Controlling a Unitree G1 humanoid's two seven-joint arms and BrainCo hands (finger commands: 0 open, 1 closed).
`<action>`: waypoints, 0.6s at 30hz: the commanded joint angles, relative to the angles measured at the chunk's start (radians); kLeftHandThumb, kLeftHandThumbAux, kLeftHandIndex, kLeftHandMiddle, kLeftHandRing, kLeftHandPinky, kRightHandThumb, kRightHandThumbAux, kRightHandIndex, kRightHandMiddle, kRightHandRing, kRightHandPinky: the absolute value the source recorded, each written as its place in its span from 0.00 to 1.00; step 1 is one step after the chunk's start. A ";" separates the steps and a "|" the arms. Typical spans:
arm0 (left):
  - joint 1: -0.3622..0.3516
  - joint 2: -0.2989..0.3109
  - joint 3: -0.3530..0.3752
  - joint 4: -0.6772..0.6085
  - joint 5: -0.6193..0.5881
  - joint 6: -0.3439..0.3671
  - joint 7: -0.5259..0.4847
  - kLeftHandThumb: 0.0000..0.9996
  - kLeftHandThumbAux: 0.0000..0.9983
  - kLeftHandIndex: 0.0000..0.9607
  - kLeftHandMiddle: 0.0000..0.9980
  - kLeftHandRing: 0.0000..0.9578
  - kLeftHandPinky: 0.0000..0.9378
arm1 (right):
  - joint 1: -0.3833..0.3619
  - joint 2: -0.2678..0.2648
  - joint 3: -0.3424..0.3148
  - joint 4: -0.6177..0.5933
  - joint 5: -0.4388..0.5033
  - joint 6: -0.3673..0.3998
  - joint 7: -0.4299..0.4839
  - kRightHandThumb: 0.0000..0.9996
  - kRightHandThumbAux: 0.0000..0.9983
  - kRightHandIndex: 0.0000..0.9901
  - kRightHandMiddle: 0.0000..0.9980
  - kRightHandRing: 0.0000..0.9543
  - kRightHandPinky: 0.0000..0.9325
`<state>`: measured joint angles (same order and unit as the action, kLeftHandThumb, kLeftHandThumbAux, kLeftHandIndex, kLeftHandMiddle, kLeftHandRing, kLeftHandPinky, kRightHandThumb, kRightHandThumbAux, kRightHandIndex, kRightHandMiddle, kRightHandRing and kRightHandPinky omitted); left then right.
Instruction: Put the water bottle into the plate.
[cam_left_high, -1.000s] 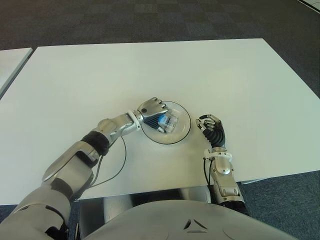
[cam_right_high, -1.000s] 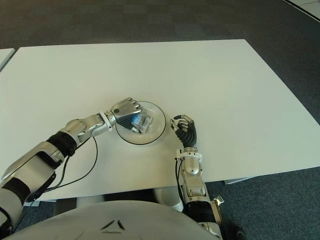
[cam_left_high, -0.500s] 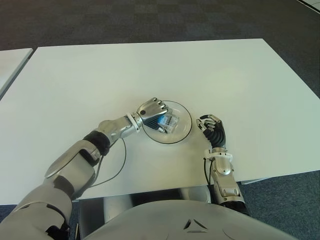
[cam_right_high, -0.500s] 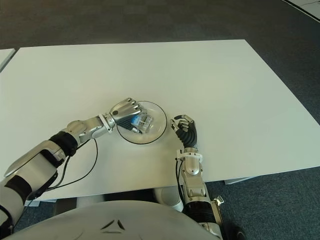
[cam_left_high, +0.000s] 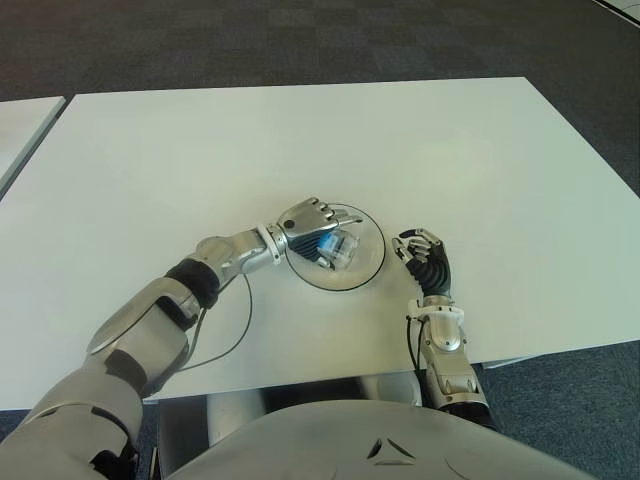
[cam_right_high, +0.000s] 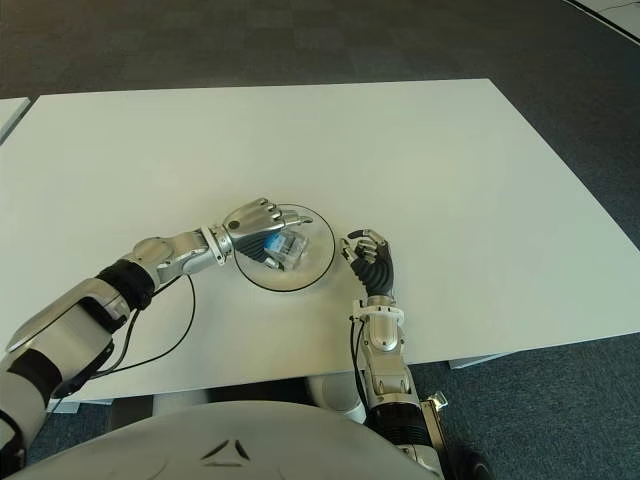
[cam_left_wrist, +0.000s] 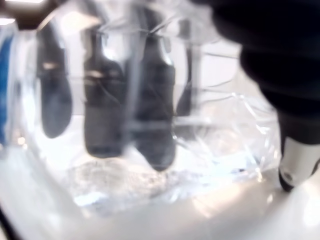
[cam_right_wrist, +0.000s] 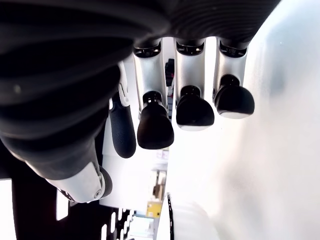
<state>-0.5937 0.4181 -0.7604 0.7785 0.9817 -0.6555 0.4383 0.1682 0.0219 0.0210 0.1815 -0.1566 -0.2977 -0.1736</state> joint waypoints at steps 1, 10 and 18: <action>0.044 0.009 -0.009 -0.016 -0.007 -0.019 -0.050 0.09 0.52 0.00 0.00 0.00 0.00 | 0.001 0.004 0.000 0.008 0.000 0.008 -0.006 0.71 0.73 0.44 0.84 0.88 0.91; 0.048 0.014 -0.004 -0.038 -0.009 -0.039 -0.050 0.08 0.43 0.00 0.00 0.00 0.00 | 0.002 0.003 0.000 0.008 0.001 0.005 -0.006 0.71 0.73 0.44 0.84 0.89 0.91; 0.045 0.021 -0.006 -0.058 -0.004 -0.068 -0.042 0.10 0.39 0.00 0.00 0.00 0.00 | 0.003 0.003 0.002 0.003 -0.009 0.016 -0.014 0.71 0.73 0.44 0.84 0.89 0.91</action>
<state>-0.5688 0.4370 -0.7577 0.7185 0.9722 -0.7094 0.4171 0.1681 0.0220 0.0210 0.1818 -0.1596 -0.2975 -0.1824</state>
